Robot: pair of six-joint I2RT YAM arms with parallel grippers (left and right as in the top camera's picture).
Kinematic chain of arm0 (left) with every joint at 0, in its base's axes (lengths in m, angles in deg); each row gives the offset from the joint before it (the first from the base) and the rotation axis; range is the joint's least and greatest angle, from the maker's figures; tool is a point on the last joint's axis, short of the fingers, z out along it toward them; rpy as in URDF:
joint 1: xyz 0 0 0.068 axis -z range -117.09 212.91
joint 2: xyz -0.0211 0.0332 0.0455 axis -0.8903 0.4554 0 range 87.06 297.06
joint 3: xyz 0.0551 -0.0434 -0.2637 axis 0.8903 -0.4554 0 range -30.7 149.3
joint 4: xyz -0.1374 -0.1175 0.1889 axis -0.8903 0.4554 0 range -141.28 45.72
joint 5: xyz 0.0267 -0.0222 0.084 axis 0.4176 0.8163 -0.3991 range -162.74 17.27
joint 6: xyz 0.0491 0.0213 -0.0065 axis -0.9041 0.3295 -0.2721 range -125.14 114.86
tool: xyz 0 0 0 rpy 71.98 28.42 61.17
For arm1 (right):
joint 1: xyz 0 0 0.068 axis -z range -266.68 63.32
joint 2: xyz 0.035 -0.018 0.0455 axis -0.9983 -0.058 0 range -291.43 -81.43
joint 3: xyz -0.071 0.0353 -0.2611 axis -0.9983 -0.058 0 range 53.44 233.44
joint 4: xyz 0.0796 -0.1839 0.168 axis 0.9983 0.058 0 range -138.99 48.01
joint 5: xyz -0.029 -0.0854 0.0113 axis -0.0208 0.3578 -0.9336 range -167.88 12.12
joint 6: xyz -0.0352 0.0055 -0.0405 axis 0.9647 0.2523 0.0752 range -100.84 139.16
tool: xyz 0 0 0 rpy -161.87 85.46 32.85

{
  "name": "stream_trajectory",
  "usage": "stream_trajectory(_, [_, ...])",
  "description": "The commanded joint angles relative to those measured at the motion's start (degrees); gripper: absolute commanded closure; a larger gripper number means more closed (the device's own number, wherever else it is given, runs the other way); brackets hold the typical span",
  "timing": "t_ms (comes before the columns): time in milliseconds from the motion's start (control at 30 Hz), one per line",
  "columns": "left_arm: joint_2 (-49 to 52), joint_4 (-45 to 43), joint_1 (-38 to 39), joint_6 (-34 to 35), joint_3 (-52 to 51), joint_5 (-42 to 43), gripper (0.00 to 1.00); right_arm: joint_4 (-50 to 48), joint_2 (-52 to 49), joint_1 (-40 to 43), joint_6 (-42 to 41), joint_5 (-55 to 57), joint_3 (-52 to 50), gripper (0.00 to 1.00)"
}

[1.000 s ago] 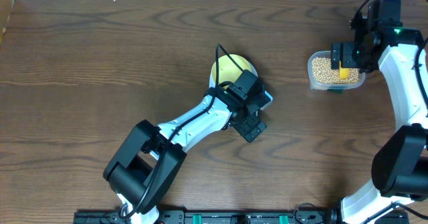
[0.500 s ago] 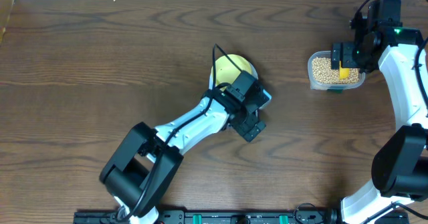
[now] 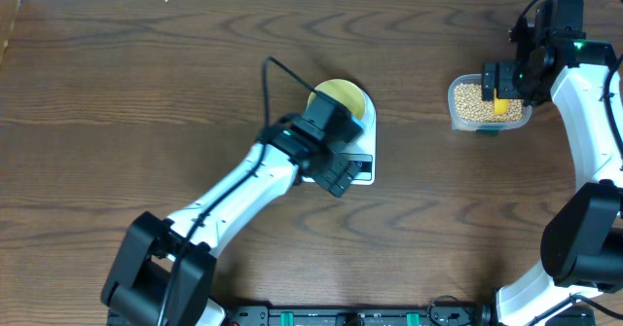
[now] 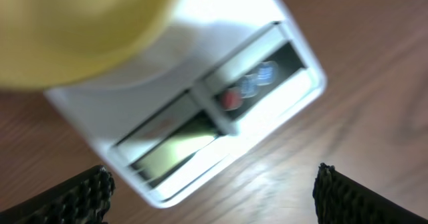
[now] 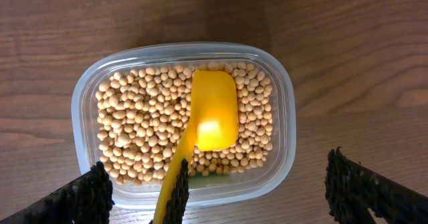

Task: Scoop item into bowl and weigh 50g on scale
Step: 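Retract the left gripper left, away from the scale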

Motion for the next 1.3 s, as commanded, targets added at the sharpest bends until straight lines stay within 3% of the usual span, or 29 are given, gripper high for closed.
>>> stream_trajectory(0, [-0.48, 0.85, -4.35, 0.83, -1.03, -2.75, 0.02, -0.02, -0.15, 0.39, -0.31, 0.44, -0.20, 0.01])
stream_trajectory(333, [-0.48, 0.90, -19.17, 6.60, -2.56, 0.76, 0.02, -0.02, -0.15, 0.39, -0.31, 0.44, -0.20, 0.01])
stream_trajectory(567, [-0.46, -1.05, -25.57, 10.73, -4.59, 0.76, 0.02, -0.02, -0.15, 0.39, -0.31, 0.44, -0.20, 0.01])
stream_trajectory(800, [-0.42, -5.70, -28.57, 14.27, -7.96, 0.76, 0.02, 0.00, -0.15, 0.39, -0.31, 0.44, -0.20, 0.01])
stream_trajectory(1267, [-0.24, -6.10, -28.85, 14.19, -8.04, -2.54, 0.02, -0.02, -0.15, 0.39, -0.31, 0.44, -0.20, 0.01])
